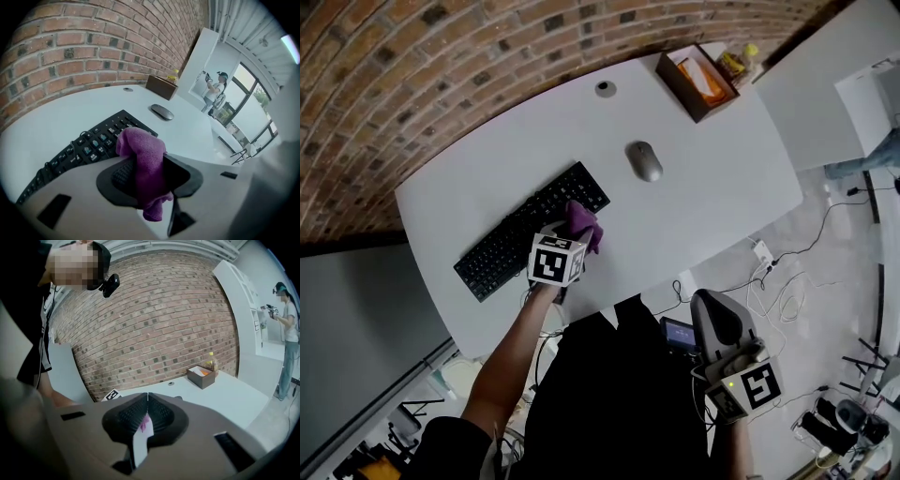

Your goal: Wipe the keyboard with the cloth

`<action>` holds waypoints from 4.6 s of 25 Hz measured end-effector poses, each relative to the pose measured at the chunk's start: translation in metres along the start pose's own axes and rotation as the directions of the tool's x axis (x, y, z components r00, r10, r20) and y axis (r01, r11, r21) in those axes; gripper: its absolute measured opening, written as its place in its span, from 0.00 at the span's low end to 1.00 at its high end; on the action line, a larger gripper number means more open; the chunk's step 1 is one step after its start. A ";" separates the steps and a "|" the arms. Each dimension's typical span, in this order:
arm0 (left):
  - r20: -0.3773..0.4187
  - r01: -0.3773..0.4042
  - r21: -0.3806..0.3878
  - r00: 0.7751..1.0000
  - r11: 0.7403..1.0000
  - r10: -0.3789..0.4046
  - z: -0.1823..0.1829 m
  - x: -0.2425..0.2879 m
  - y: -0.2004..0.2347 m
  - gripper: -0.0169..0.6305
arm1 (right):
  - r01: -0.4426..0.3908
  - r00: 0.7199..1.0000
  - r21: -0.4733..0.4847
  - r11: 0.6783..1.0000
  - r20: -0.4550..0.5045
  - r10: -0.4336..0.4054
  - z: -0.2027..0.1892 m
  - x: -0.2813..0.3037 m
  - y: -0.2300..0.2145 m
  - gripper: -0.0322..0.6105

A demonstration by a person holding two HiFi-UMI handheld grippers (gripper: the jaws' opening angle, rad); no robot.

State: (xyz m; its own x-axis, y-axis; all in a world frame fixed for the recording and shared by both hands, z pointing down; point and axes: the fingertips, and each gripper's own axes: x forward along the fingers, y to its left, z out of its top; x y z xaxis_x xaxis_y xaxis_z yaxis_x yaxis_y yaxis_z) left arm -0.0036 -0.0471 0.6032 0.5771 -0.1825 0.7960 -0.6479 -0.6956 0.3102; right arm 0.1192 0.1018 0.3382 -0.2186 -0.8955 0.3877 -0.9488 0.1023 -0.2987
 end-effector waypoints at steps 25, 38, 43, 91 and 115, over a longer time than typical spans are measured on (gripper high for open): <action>0.148 -0.315 -0.106 0.933 0.943 0.328 0.118 -0.015 0.140 0.28 | 0.015 0.999 0.013 1.000 -0.030 -0.014 -0.004 -0.011 -0.039 0.08; 0.059 -0.173 -0.063 0.983 0.983 0.176 0.098 0.033 0.077 0.27 | 0.012 1.000 0.016 1.000 -0.025 -0.012 -0.004 -0.017 -0.045 0.08; 0.016 -0.134 0.020 0.991 0.991 0.134 0.094 0.048 0.042 0.27 | 0.009 1.000 0.023 1.000 -0.027 -0.008 -0.006 -0.018 -0.050 0.08; -0.167 0.226 0.270 0.968 0.936 -0.185 0.048 0.116 -0.175 0.28 | 0.096 0.995 0.021 0.995 0.034 -0.096 0.010 -0.054 -0.114 0.08; -0.073 0.197 0.273 0.980 0.941 -0.184 0.054 0.098 -0.180 0.43 | 0.063 0.997 -0.015 0.998 0.038 -0.062 0.009 -0.059 -0.104 0.08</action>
State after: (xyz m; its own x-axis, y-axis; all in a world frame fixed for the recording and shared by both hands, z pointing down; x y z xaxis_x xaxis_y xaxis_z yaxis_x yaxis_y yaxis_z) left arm 0.1961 0.0226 0.5980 0.6488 0.0001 0.7610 -0.3603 -0.8808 0.3072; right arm 0.2330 0.1403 0.3382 -0.1503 -0.9161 0.3718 -0.9639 0.0522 -0.2611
